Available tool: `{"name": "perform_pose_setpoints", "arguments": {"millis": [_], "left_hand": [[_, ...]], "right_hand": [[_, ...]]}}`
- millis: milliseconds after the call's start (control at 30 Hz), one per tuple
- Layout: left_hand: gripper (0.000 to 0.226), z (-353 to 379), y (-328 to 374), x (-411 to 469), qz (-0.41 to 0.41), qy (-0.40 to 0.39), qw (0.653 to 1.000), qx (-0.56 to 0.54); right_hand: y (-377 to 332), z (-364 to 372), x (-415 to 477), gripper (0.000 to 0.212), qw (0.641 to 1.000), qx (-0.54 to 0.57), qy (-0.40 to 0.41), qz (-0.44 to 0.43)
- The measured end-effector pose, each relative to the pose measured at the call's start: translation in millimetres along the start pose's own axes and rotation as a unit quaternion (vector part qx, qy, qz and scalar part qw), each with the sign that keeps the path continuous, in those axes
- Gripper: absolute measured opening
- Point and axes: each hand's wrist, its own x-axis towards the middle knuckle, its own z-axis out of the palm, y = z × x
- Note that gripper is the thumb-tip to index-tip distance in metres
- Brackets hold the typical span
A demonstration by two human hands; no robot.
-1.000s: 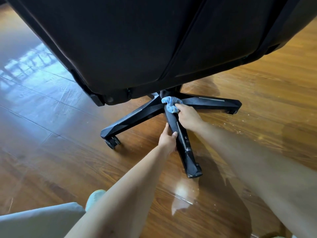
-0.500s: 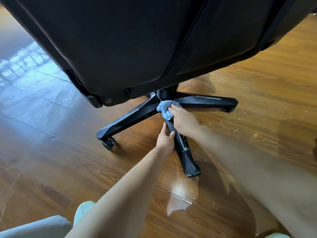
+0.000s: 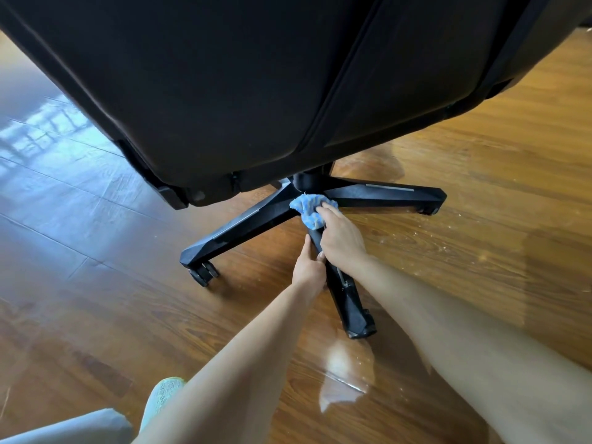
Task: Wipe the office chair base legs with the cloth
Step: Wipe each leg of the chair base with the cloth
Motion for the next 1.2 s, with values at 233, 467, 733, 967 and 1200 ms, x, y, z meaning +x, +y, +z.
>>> {"name": "perform_pose_setpoints", "arguments": {"millis": [233,467,733,967,1200], "left_hand": [[0.068,-0.6,3.7,-0.8,-0.013,-0.002,1.0,-0.004],[0.066,-4.6,-0.6,-7.8,-0.005,-0.003,1.0,0.004],[0.045,0.1,22.9,-24.8,-0.006,-0.009,0.997,-0.074],[0.036,-6.5,-5.0,-39.5,-0.031,0.028,0.998,-0.043],[0.025,-4.9,-10.1,-23.4,-0.038,0.076,0.995,0.054]], "right_hand": [[-2.9,-7.3,30.8,0.046,0.997,0.042,0.034,0.051],[7.1,-2.2,24.8,0.018,0.998,0.036,0.058,-0.005],[21.4,-19.0,-31.0,0.041,0.999,-0.002,-0.015,-0.031],[42.7,-13.8,-123.9,0.049,0.998,0.025,-0.007,-0.057],[26.7,-15.0,-80.0,0.048,1.0,0.011,-0.006,-0.018]]}}
